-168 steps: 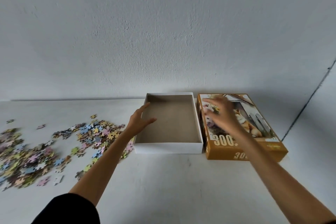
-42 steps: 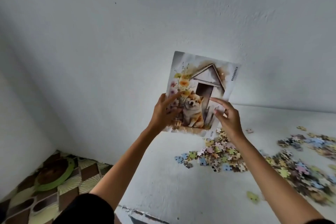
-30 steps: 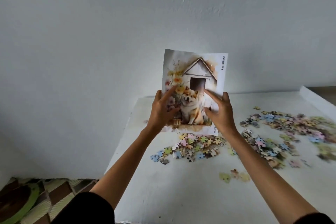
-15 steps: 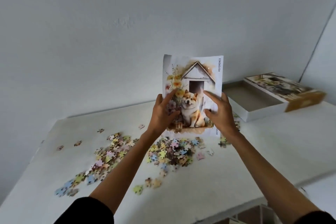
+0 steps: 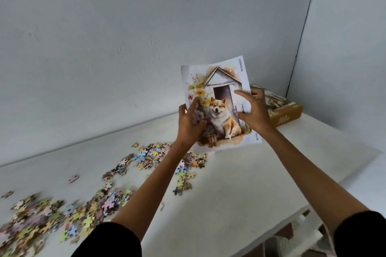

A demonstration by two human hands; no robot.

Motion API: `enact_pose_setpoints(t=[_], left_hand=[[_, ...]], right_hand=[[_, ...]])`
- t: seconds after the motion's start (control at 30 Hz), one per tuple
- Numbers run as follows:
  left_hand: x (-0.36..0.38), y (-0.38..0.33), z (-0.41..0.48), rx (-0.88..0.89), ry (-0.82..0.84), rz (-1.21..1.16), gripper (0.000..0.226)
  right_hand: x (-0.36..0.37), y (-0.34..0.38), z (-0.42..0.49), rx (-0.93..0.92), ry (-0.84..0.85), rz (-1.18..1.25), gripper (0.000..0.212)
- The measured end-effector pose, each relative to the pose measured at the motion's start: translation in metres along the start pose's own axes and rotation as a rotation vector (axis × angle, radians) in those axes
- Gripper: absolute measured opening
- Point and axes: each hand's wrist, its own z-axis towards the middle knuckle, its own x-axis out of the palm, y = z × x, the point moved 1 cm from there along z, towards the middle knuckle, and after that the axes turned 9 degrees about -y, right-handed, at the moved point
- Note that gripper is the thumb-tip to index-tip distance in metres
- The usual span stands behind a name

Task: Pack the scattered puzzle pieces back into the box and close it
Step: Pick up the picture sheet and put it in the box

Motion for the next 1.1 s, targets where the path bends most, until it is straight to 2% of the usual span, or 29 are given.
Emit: enact_pose_setpoints(t=[0.13, 0.27, 0.43, 0.6, 0.7, 0.83, 0.9, 1.03, 1.1], left_hand=[[0.044, -0.003, 0.029, -0.083, 0.069, 0.072, 0.067], [0.073, 0.010, 0.053, -0.173, 0.097, 0.157, 0.055], [0.090, 0.033, 0.067, -0.163, 0.180, 0.596, 0.046], [0.099, 0.042, 0.065, -0.159, 0.146, 0.767, 0.036], [0.105, 0.049, 0.068, -0.124, 0.189, 0.808, 0.040], [0.119, 0.048, 0.069, -0.148, 0.278, 0.751, 0.043], [0.128, 0.048, 0.069, -0.200, 0.310, 0.747, 0.043], [0.138, 0.052, 0.070, -0.390, 0.445, 0.733, 0.053], [0.144, 0.051, 0.069, -0.439, 0.474, 0.728, 0.059]], right_hand=[[0.008, -0.040, 0.043, -0.008, 0.063, -0.039, 0.060], [0.030, -0.071, 0.075, 0.014, 0.179, -0.051, 0.059], [0.054, -0.097, 0.093, 0.025, 0.362, -0.038, 0.055], [0.072, -0.112, 0.087, -0.042, 0.617, -0.104, 0.046], [0.081, -0.119, 0.078, -0.137, 0.591, -0.219, 0.039], [0.096, -0.128, 0.074, -0.389, 0.652, -0.429, 0.037], [0.103, -0.132, 0.076, -0.389, 0.710, -0.427, 0.038], [0.114, -0.138, 0.075, -0.238, 0.996, -0.370, 0.054], [0.116, -0.141, 0.075, -0.200, 1.041, -0.376, 0.057]])
